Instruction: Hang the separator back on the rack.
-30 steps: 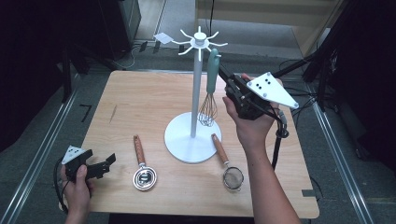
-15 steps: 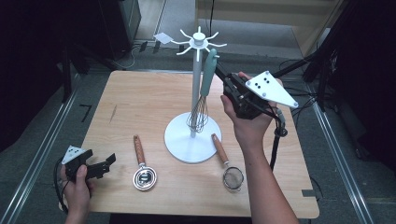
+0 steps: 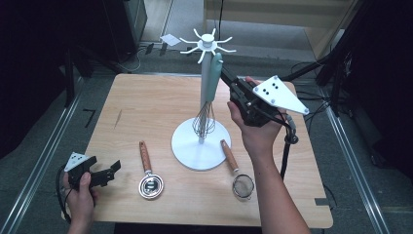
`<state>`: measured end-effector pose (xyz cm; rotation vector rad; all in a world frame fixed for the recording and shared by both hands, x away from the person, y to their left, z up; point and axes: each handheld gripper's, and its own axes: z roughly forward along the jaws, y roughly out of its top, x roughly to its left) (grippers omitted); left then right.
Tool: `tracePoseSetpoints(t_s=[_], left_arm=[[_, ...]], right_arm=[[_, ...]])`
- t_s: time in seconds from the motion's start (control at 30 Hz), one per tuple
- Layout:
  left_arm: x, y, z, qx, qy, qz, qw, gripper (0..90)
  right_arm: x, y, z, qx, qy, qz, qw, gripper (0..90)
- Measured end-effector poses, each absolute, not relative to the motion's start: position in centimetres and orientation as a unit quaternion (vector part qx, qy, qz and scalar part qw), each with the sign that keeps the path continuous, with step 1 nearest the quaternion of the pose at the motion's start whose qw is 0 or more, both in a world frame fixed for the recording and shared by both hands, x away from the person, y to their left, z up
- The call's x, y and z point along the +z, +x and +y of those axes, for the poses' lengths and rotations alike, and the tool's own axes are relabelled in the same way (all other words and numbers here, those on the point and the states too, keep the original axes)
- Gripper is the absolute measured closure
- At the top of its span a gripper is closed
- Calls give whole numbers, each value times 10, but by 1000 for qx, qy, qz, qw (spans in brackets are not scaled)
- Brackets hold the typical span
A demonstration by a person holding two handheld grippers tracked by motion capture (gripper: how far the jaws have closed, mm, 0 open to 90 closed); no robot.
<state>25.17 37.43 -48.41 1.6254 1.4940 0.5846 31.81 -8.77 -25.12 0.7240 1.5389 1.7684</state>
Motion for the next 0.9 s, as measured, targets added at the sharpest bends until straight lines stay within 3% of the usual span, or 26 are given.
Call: tracePoseSetpoints(t_s=[0.9], left_arm=[[-484,252,374,234,647,594,416,0]], right_arm=[[-257,313,-91,676,280,597,329,900]])
